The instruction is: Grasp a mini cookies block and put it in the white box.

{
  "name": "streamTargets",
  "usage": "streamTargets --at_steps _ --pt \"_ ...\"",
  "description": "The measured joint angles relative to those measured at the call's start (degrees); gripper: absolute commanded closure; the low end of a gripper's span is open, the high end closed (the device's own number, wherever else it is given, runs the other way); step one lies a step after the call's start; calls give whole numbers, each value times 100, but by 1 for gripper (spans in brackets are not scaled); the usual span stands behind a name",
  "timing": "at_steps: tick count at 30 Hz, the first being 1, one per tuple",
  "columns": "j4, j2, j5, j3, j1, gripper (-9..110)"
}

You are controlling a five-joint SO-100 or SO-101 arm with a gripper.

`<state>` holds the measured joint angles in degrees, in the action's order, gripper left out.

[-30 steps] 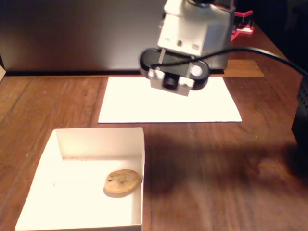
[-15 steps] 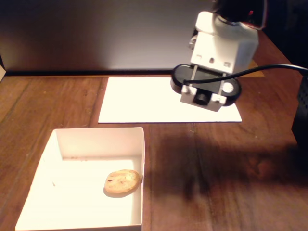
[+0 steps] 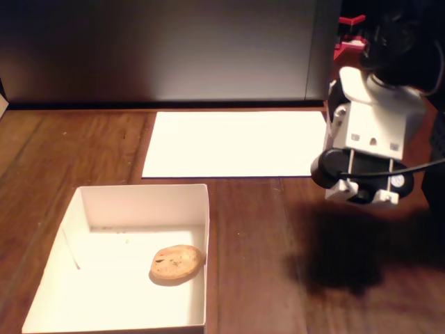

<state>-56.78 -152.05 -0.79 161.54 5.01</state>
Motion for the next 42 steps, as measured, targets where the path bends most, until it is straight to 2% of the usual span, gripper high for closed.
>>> streamTargets --at_steps 5,14,36,38,42 --pt "18 -896 18 712 0 101" --pt "-325 -3700 352 2224 44 101" --pt "-1002 -3735 158 2224 70 101" --pt "-1002 -3735 158 2224 70 97" --pt "-1002 -3735 158 2224 70 97"
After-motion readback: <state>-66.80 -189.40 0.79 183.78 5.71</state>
